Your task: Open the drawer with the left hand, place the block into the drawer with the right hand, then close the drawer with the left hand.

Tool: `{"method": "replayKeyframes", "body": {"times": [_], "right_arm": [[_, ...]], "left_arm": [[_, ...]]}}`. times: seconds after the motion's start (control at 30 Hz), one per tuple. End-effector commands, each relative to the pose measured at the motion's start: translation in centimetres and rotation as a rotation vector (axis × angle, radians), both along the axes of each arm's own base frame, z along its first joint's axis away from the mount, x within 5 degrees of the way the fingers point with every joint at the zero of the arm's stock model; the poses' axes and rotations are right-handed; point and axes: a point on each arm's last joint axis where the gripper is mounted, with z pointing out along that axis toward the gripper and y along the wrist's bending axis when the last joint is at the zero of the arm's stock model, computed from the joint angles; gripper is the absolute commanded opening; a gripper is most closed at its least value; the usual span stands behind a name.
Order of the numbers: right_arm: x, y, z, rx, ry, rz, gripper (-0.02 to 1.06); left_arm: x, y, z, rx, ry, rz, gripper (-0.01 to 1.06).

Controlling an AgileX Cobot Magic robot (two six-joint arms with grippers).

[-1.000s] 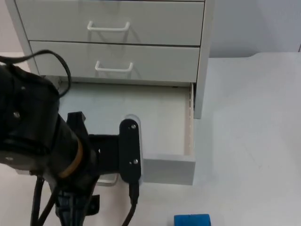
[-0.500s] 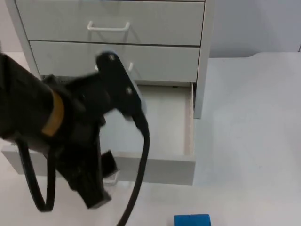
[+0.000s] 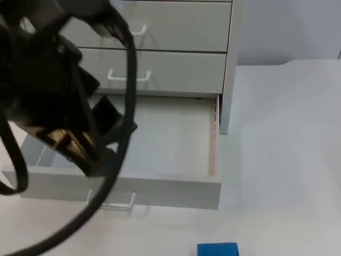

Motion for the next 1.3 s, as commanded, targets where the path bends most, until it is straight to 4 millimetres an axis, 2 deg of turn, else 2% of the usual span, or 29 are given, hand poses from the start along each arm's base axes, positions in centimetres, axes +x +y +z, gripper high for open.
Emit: {"method": "replayKeyframes", "body": {"times": [0.0,0.07,0.1,0.2,0.23,0.27,0.4,0.43,0.5,0.57,0.6,0.73,0.87,1.07,1.27], "right_arm": [[0.1,-0.1,0.1,0.001,-0.01,-0.003,1.05],[0.1,0.0,0.1,0.015,-0.011,-0.004,1.05],[0.1,0.0,0.1,0.015,-0.011,-0.004,1.05],[0.1,0.0,0.1,0.017,-0.008,-0.004,1.05],[0.1,0.0,0.1,0.017,-0.008,-0.004,1.05],[0.1,0.0,0.1,0.017,-0.008,-0.004,1.05],[0.1,0.0,0.1,0.017,-0.007,-0.004,1.05],[0.1,0.0,0.1,0.017,-0.007,-0.004,1.05],[0.1,0.0,0.1,0.017,-0.007,-0.004,1.05],[0.1,0.0,0.1,0.017,-0.007,-0.004,1.05],[0.1,0.0,0.1,0.017,-0.007,-0.004,1.05],[0.1,0.1,0.1,0.019,-0.007,-0.005,1.05],[0.1,0.1,0.1,0.019,-0.007,-0.005,1.05],[0.1,0.1,0.1,0.019,-0.004,-0.004,1.05],[0.1,0.1,0.1,0.019,-0.004,-0.004,1.05]], "left_arm": [[-0.4,0.2,0.7,-0.035,-0.009,0.009,0.71],[-0.7,0.6,1.2,-0.052,-0.013,0.024,0.85],[-0.7,0.6,1.2,-0.052,-0.013,0.024,0.85],[-0.7,1.7,1.7,-0.067,-0.01,0.085,1.03],[-0.5,2.3,1.9,-0.069,-0.012,0.119,1.05],[-0.5,2.3,1.9,-0.069,-0.012,0.119,1.05],[0.4,5.8,2.7,-0.116,-0.006,0.326,1.05],[0.4,5.8,2.7,-0.116,-0.006,0.326,1.05],[0.4,8.1,3.4,-0.2,0.003,0.474,1.05],[0.2,9.9,3.8,-0.269,0.016,0.593,1.05],[0.2,9.9,3.8,-0.269,0.016,0.593,1.05],[-0.9,12.3,4.2,-0.353,0.066,0.767,1.05],[-1.6,12.9,4.2,-0.35,0.1,0.792,1.05],[-2.2,12.0,4.1,-0.34,0.156,0.662,1.05],[-2.1,12.2,4.1,-0.3,0.126,0.648,1.05]]}}
